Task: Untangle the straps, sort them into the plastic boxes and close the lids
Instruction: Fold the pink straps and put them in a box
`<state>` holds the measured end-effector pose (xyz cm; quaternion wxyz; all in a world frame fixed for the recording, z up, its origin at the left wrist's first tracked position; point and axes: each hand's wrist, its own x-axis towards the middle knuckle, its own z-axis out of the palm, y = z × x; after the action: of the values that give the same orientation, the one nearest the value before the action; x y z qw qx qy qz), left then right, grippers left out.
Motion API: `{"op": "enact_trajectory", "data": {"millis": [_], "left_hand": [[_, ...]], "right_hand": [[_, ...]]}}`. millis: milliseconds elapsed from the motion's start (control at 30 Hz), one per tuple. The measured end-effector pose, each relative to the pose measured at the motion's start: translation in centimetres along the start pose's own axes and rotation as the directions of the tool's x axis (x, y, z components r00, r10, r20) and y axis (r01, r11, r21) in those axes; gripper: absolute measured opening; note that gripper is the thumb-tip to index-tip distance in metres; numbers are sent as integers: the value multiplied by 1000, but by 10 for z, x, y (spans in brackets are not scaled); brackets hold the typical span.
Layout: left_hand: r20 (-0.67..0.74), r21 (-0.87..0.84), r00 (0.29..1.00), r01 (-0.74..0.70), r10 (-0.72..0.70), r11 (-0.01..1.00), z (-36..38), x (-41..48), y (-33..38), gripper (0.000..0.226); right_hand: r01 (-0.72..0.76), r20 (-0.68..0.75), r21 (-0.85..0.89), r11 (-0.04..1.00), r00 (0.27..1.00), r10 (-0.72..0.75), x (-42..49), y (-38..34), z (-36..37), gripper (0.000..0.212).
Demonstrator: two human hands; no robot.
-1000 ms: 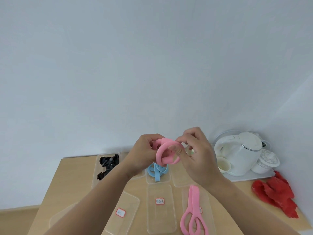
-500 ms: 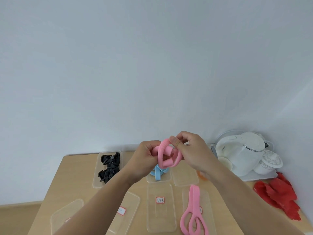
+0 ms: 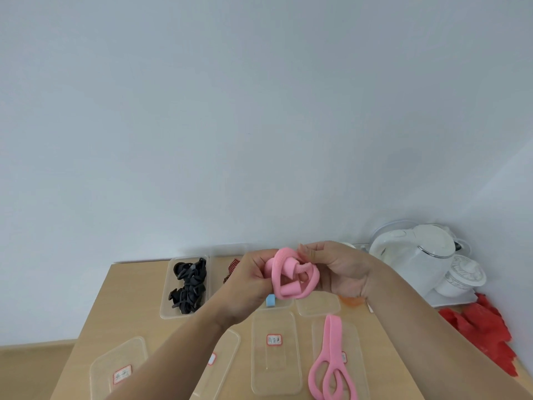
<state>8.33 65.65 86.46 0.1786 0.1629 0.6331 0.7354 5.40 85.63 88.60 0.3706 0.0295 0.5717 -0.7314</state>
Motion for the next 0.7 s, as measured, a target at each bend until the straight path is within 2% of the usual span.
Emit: {"op": "enact_trajectory", "data": {"millis": [67, 133, 233, 333, 400, 433, 500, 533, 600, 700], "left_hand": [[6, -62, 1000, 12, -12, 998, 2, -1, 0, 27], [9, -135, 999, 31, -31, 990, 3, -2, -1, 30], [30, -205, 998, 58, -53, 977, 5, -3, -2, 29], [49, -230, 992, 122, -114, 966, 6, -1, -7, 30], [46, -183, 985, 170, -164, 968, 6, 0, -10, 33], [46, -147, 982, 188, -183, 971, 5, 1, -12, 36], [54, -93, 977, 212, -207, 973, 4, 0, -14, 42], [56, -75, 975, 221, -217, 972, 5, 0, -15, 43], [48, -55, 972, 233, -230, 971, 6, 0, -15, 41], [4, -52, 970, 243, -243, 969, 6, -1, -14, 39]], "right_hand": [[59, -27, 97, 994, 998, -57, 1, 9, 3, 25], [164, -96, 159, 974, 984, -150, 1, 18, 9, 17], [256, -135, 112, 960, 961, -241, -3, 21, 13, 13], [264, -114, -5, 965, 958, -263, -6, 20, 8, 12], [292, -104, -141, 946, 946, -308, -7, 19, 4, 13], [313, -108, -272, 910, 930, -352, -9, 18, 2, 14], [326, -115, -550, 769, 882, -457, -12, 15, 1, 21], [323, -108, -633, 703, 863, -494, -14, 13, 1, 25], [317, -88, -704, 636, 850, -520, -16, 10, 5, 27], [272, -110, -759, 591, 842, -528, -19, 8, 13, 31]]}}
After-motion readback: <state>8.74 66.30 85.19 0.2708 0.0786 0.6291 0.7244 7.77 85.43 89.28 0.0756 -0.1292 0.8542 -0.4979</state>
